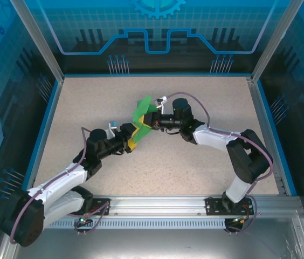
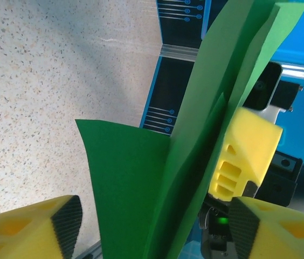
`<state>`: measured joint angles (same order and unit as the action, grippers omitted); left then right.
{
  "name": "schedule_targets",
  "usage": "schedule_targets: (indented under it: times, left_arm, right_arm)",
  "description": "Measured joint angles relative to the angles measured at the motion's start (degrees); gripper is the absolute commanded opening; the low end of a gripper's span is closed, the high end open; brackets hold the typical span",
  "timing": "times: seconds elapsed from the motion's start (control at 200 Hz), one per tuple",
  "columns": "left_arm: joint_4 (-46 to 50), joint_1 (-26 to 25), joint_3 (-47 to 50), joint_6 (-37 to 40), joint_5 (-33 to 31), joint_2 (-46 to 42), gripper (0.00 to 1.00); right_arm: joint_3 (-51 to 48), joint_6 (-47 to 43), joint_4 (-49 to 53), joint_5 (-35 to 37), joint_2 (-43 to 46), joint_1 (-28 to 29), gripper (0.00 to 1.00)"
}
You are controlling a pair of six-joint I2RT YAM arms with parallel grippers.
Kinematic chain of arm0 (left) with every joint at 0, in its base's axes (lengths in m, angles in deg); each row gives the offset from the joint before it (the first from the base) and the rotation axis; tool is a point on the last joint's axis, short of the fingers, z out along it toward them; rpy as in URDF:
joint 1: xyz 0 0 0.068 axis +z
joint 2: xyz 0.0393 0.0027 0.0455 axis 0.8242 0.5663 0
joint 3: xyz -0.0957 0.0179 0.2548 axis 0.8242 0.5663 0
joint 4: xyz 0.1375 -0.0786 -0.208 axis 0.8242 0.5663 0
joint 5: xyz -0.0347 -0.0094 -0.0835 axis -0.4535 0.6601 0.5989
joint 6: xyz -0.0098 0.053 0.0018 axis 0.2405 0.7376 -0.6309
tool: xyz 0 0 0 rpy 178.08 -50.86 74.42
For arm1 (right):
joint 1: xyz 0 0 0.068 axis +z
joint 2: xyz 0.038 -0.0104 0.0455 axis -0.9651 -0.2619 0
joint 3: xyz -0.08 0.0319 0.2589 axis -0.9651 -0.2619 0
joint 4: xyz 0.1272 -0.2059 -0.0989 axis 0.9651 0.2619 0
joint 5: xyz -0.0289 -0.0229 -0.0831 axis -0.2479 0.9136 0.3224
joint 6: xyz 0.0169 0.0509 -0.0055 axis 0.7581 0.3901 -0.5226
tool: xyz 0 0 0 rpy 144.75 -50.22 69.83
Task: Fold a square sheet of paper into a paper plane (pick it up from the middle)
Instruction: Turn over the paper at the center of the table.
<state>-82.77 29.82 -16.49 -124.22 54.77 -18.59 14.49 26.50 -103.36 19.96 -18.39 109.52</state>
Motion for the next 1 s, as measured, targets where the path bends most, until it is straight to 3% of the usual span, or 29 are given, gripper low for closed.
schedule_targets:
  times: [0.34,0.745,0.87,1.0]
  left_arm:
    - [-2.0,0.0,-0.5,-0.1,-0.4,1.1,0.37]
    - [0.7,0.0,-2.1,3.4,-0.4,0.4,0.11]
    - [2.4,0.1,-2.4,4.4,-0.4,-0.3,0.06]
    - [5.0,0.2,-3.0,6.1,-0.4,-0.4,0.0]
  right_arm:
    - [0.0,0.0,0.1,-0.2,0.3,0.0,0.07]
    - [0.0,0.0,1.7,-0.4,0.7,-0.2,0.13]
    - [0.0,-0.1,2.0,-0.4,0.7,-0.2,0.2]
    - [0.0,-0.5,2.8,-0.3,0.7,-0.3,0.36]
